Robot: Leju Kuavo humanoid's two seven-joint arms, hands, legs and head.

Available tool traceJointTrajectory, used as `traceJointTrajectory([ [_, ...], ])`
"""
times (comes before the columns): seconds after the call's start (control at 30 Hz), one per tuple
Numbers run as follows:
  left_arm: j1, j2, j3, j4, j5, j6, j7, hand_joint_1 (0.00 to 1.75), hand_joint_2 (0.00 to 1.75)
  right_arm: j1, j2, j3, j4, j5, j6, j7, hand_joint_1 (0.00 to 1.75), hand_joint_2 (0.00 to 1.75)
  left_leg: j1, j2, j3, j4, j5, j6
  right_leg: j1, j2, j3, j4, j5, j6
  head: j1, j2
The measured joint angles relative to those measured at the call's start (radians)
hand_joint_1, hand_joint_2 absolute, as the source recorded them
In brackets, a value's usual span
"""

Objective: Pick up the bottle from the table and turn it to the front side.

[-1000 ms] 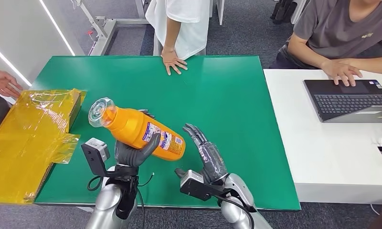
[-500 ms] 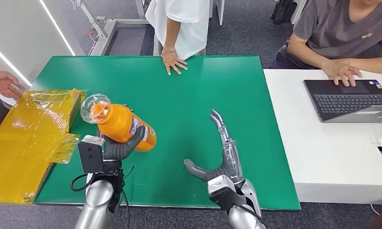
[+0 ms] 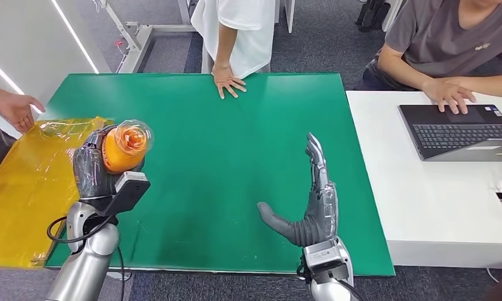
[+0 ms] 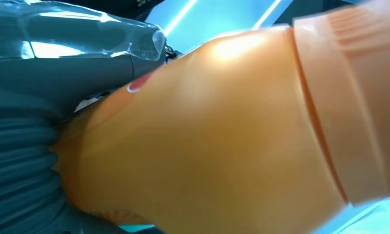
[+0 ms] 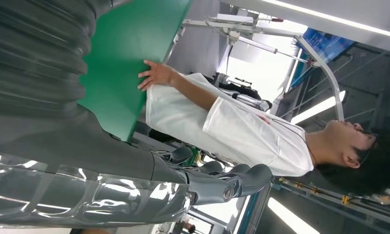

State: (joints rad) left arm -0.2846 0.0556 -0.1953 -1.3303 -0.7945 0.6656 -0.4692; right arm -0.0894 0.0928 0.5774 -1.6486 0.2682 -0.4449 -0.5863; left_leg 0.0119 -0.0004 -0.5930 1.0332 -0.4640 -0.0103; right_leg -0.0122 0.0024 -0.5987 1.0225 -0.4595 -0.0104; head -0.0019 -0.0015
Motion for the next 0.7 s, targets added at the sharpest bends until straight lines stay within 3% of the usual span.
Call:
traceJointTrajectory([
  [0.2,-0.002,0.033,0.000,0.015,-0.052,0.012,0.023,1.75,1.75,0.003,-0.005,0.003,-0.009,-0.008,-0.007,-0.005,0.00,1.75,0.000,0.000,0.000,0.000,0.000,0.000,0.000,0.000,0.000,0.000,0.000,0.000,0.000,0.000],
  [0.5,0.049,0.146,0.047,0.043,-0.545,0.020,0.165,1.75,1.75,0.052,-0.022,0.002,-0.075,-0.079,-0.016,-0.052,0.00,1.75,0.000,0.002,0.000,-0.001,0.000,-0.001,0.000,0.002,-0.001,0.000,0.000,0.000,0.000,0.000],
  [0.7,0.110,0.219,0.056,0.082,-0.558,0.020,0.146,1.75,1.75,0.076,-0.029,0.001,-0.097,-0.089,-0.004,-0.063,0.00,1.75,0.000,0.002,-0.001,-0.002,-0.001,-0.001,0.000,0.002,-0.002,0.000,-0.001,-0.001,0.000,0.000],
])
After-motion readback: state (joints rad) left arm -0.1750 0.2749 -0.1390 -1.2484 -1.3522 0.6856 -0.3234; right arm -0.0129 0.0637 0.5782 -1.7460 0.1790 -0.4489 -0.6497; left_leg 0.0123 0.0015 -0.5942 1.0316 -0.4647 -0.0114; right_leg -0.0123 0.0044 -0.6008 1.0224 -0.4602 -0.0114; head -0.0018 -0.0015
